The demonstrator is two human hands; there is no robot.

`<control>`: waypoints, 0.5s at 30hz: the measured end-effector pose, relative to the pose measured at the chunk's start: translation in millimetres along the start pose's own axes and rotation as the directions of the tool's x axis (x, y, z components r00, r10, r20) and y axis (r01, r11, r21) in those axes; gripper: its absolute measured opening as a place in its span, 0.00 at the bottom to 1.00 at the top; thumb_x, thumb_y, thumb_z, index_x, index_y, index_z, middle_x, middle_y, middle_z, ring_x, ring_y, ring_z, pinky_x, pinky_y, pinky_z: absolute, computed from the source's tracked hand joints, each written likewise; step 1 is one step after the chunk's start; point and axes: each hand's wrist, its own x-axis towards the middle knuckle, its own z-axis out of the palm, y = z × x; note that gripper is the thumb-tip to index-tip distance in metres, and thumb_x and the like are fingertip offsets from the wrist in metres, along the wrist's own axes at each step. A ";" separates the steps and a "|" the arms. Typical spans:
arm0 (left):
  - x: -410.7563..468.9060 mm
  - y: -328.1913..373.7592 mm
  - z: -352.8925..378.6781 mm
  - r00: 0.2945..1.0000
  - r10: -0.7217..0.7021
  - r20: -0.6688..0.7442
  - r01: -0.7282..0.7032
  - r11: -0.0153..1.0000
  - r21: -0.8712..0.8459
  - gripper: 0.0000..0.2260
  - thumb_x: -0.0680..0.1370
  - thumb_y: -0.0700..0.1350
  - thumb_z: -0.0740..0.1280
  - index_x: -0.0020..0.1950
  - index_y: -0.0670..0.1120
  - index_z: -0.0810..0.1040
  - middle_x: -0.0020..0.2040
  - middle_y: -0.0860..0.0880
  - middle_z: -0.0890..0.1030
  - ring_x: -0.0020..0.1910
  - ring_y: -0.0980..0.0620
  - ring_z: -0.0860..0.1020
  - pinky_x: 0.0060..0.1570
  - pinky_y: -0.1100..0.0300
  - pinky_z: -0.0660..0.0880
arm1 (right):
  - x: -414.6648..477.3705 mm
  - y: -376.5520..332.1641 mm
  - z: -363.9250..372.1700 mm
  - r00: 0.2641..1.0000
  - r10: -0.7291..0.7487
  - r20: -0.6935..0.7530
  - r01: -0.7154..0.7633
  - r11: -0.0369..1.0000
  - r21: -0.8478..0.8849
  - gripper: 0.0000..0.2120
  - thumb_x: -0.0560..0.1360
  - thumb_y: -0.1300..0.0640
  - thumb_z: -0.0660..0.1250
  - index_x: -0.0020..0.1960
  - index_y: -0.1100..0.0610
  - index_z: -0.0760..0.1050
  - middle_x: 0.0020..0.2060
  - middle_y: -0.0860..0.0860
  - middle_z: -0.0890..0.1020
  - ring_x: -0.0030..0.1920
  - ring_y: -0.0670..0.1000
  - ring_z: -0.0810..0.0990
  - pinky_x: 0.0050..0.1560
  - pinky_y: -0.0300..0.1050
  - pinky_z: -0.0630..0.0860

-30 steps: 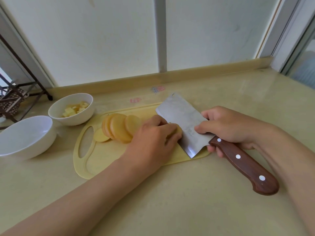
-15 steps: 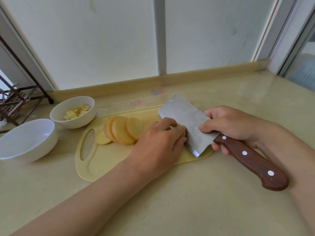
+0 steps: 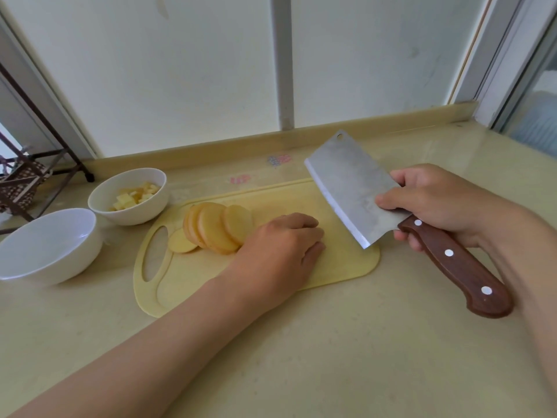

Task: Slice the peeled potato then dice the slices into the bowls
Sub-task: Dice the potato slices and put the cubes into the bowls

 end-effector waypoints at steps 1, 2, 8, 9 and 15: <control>0.0 0.3 -0.5 1.000 0.001 0.003 -0.001 1.000 0.003 0.16 0.78 0.48 0.58 0.47 0.42 0.84 0.54 0.46 0.83 0.50 0.46 0.82 0.46 0.55 0.80 | 0.2 0.4 -0.5 1.000 -0.011 -0.005 0.011 1.000 -0.001 0.05 0.82 0.62 0.65 0.51 0.60 0.80 0.32 0.54 0.82 0.26 0.52 0.78 0.20 0.41 0.72; 0.0 -0.1 -0.6 1.000 0.001 -0.001 -0.001 1.000 0.009 0.14 0.79 0.47 0.60 0.47 0.41 0.83 0.54 0.46 0.83 0.50 0.46 0.82 0.46 0.54 0.80 | 0.5 0.8 -1.0 1.000 -0.017 -0.006 0.017 1.000 -0.002 0.05 0.82 0.62 0.65 0.51 0.59 0.80 0.34 0.55 0.82 0.26 0.53 0.78 0.21 0.42 0.73; -1.1 0.9 -1.8 0.990 -0.041 -0.133 0.043 0.999 0.009 0.04 0.75 0.40 0.69 0.44 0.40 0.82 0.47 0.46 0.82 0.40 0.48 0.79 0.40 0.55 0.77 | -2.4 2.0 -4.7 0.995 -0.035 0.092 0.037 0.999 -0.015 0.06 0.85 0.58 0.61 0.55 0.58 0.76 0.33 0.60 0.80 0.28 0.60 0.81 0.27 0.50 0.79; -1.5 1.9 -3.4 0.985 -0.075 -0.154 0.077 0.997 0.004 0.04 0.75 0.41 0.70 0.45 0.41 0.81 0.46 0.47 0.81 0.38 0.49 0.77 0.38 0.56 0.75 | -3.5 1.9 -5.0 0.994 -0.043 0.099 0.045 0.999 -0.018 0.06 0.86 0.58 0.61 0.55 0.56 0.76 0.33 0.59 0.80 0.29 0.61 0.81 0.27 0.51 0.79; -3.8 12.0 -12.7 0.955 -0.273 -0.119 0.286 0.952 0.111 0.15 0.77 0.59 0.65 0.49 0.47 0.77 0.46 0.50 0.77 0.46 0.49 0.73 0.43 0.58 0.66 | -11.5 -1.3 -11.3 0.986 -0.152 0.061 0.161 0.969 -0.188 0.09 0.85 0.55 0.62 0.48 0.49 0.78 0.31 0.63 0.78 0.27 0.59 0.77 0.25 0.48 0.76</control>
